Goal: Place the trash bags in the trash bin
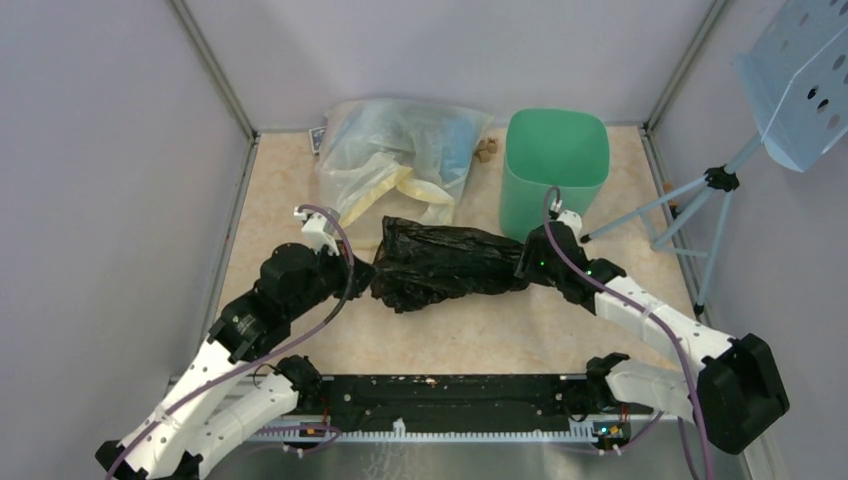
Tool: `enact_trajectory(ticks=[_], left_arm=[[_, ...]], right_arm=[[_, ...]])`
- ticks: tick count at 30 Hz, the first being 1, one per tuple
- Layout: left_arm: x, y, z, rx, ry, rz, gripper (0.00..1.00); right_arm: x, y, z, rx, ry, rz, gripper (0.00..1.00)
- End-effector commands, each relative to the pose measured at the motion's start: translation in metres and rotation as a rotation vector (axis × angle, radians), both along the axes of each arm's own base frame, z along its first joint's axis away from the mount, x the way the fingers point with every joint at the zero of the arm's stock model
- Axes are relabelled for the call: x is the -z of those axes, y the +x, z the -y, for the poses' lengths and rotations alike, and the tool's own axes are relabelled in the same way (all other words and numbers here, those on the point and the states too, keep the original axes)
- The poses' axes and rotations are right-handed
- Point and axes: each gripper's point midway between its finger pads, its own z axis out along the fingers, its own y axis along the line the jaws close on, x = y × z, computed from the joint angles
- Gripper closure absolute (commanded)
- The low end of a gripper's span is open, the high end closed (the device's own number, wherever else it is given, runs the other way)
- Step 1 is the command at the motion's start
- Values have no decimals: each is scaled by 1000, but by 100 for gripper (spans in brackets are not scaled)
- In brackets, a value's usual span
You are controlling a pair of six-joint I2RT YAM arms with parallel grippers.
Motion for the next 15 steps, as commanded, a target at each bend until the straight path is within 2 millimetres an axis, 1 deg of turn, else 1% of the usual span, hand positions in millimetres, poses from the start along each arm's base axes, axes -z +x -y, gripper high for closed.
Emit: enact_trajectory(ticks=[1,4,7,11,15], left_arm=[[15,11,-16,-120,56,-52,100],[29,15,-18,-156,85,-104,100],[43,18,-22,-201,115,-145,100],[50,20,-27,-237,127,-162,100],[53,22,-32,-269,138,-165,100]], right_arm=[[-24,-4,-13,-107,82,73,53],[-22,-21,-18,-151,157,94,50],[-20,-30,-14,-145,183,111,47],[-11,-35,-8,-107,186,94,40],[0,-33,-12,-64,223,54,40]])
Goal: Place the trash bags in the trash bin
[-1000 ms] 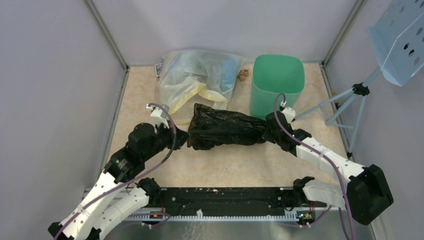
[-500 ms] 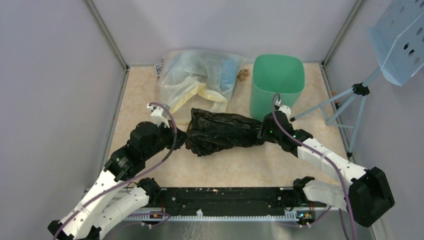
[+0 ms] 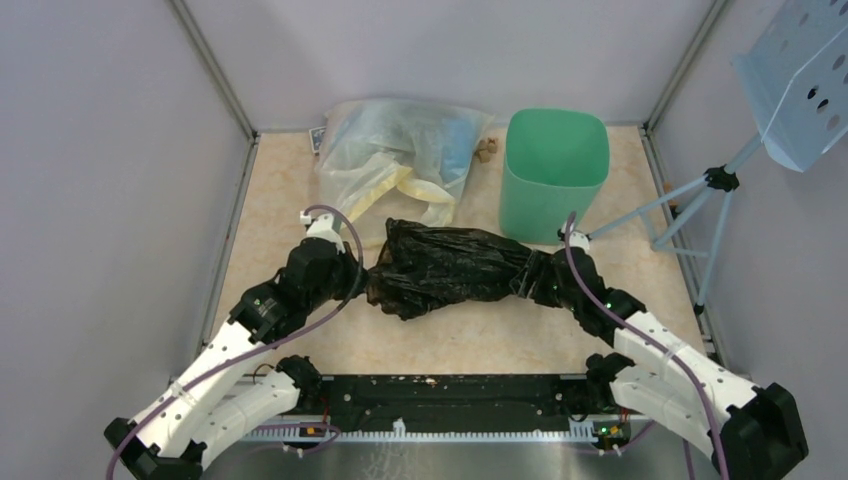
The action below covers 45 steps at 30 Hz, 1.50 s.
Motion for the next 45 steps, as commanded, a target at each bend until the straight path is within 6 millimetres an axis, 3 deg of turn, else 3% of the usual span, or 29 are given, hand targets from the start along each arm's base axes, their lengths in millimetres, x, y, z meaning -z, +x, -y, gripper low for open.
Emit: enact_trajectory(ticks=[1,10,11,13,15,22,24,25,26,27,29,35,38,45], left_arm=[[0,5,-9,-63,9,15,100],[25,0,-14,-96,26,-43,100],[30,-1,-13,-96,21,-55,100],[36,-3,-9,-83,-1,-67,100],[44,-3,-7,-82,-15,-84,100],[74,-2,-5,-79,-35,-173,100],[82,-2,-5,-77,-46,-204,100],[84,-2,-5,-80,-47,-211,100],[86,-2,-6,-83,-45,-212,100],[87,-1,-7,-84,-43,-212,100],[88,-1,-7,-86,-42,-213,100],[91,0,-8,-95,-39,-223,100],[93,-1,-9,-99,-42,-227,100],[101,-4,-18,-171,-68,-264,100]], right_arm=[[1,9,-8,45,80,-15,41],[2,25,-35,53,229,-37,56],[3,26,-36,55,228,-42,63],[4,26,-35,54,220,-46,87],[6,23,-30,64,190,-63,97],[14,11,17,170,31,-87,100],[17,6,20,153,34,-88,95],[17,3,17,124,44,-84,84],[16,1,13,91,57,-75,64],[15,-1,12,78,65,-71,51],[10,-1,14,82,66,-48,41],[-14,15,20,112,53,35,30],[-13,28,22,134,29,7,25],[5,53,37,222,39,-61,24]])
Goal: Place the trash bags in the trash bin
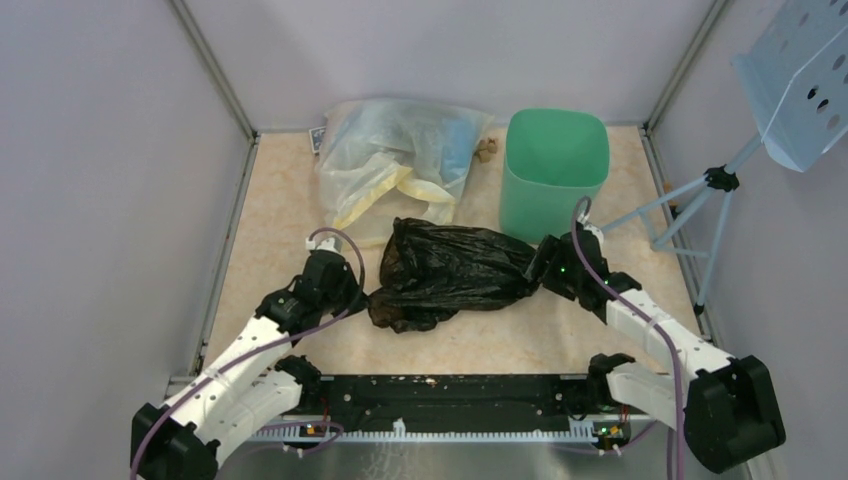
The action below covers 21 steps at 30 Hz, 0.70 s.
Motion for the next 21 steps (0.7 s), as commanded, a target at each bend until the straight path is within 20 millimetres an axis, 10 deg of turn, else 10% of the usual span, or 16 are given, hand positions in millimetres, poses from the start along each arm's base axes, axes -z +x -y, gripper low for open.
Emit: enact_trajectory(ticks=[1,12,21], left_arm=[[3,1,-3,-52,-56,-14,100],[3,9,-9,-82,-94,-13,100],[-43,-23,68,418,-413,26,100]], right_arm=[[-12,27,12,77,43,49,25],[-9,24,49,168,49,66,27],[-36,20,9,-133,128,138,34]])
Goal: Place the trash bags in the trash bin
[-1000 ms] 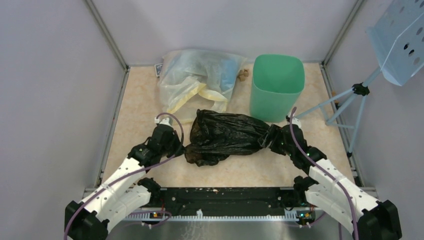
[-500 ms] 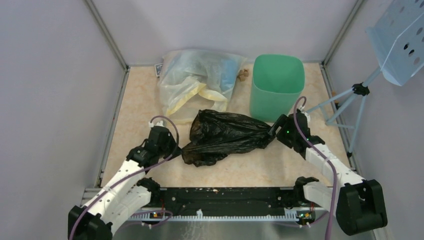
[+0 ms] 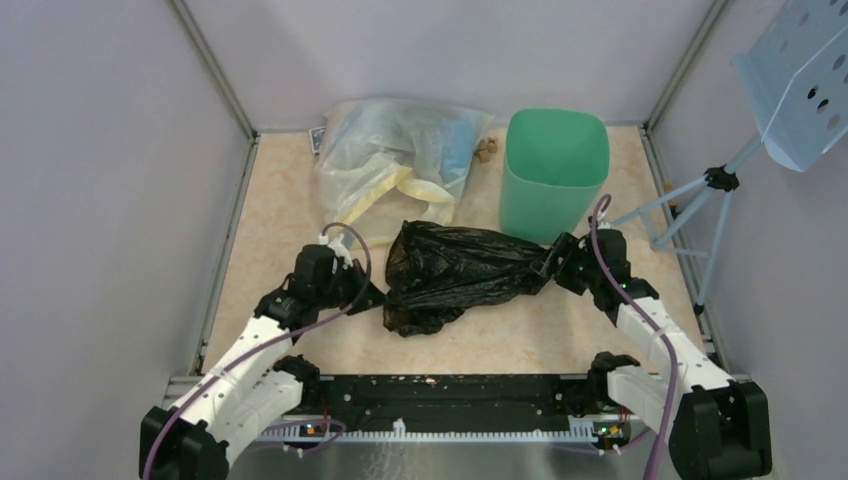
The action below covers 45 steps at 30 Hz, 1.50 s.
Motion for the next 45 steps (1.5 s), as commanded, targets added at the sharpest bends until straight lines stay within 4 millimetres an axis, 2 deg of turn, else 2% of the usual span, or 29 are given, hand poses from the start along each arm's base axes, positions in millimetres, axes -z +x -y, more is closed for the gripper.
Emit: enact_trajectory(ticks=[1,5,8,10,12,13,16,17,18,19,20,22,24,25,30,33,37,40,45], left_arm=[[-27,-22,44,288,-179,37,100],[-26,-42,70,401,-157,38,100],[-28,-61,93,509,-182,21,100],[-30,-77,106,595,-172,26,100],[-35,-87,116,650,-151,56,100],[-39,-91,120,673,-145,79,100],[-60,-110,135,784,-172,160,100],[-67,-118,139,824,-181,187,95],[-73,-125,143,866,-190,213,86],[-78,-131,145,898,-188,234,74],[-80,-132,145,911,-168,248,57],[-84,-117,138,830,-73,284,32],[-92,-104,129,753,-33,338,17],[-95,-97,124,703,-14,360,12],[-94,-59,86,395,104,393,4],[-86,-42,60,235,167,373,4],[-70,-25,37,80,194,339,19],[-75,-17,32,18,139,371,30],[-89,-11,30,-18,86,432,34]], right_arm=[[-22,8,-16,-121,31,78,36],[-14,13,-16,-115,30,53,45],[-14,22,-15,-104,23,52,59],[-16,28,-13,-96,7,53,74],[-19,32,-11,-98,-16,52,91],[-22,33,-10,-101,-22,56,95],[-32,34,-10,-116,-40,74,100],[-37,34,-10,-124,-43,86,100],[-44,33,-11,-135,-42,103,100],[-52,33,-12,-146,-43,126,100],[-59,32,-14,-157,-43,145,100],[-75,29,-15,-177,-51,192,100],[-91,25,-17,-196,-61,233,100],[-99,23,-17,-203,-66,253,100],[-146,14,-28,-303,-66,387,100],[-174,9,-39,-370,-56,455,100],[-214,7,-54,-451,-33,535,100],[-243,13,-55,-453,-44,580,100],[-285,41,-43,-359,-107,581,100]])
